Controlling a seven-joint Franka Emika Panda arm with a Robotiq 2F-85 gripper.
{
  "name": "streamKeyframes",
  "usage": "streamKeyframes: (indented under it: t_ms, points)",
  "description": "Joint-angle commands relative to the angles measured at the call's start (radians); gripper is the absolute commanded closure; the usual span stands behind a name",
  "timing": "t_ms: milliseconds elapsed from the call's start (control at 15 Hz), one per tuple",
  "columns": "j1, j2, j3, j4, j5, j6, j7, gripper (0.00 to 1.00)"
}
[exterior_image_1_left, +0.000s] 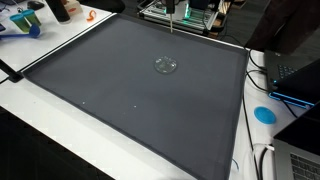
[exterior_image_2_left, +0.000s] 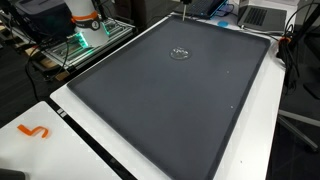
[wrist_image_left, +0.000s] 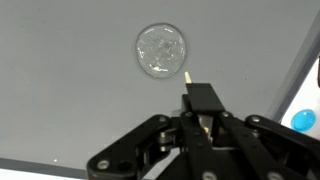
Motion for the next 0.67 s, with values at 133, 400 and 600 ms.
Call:
streamKeyframes:
  t_ms: [133,400,600]
  points:
    - [0.010,-0.004,0.007,0.040,-0.048,-0.076,0.064,0.97]
    - [0.008,0.001,0.002,0.040,-0.023,-0.055,0.040,0.87]
    - [0.008,0.001,0.002,0.040,-0.023,-0.055,0.040,0.87]
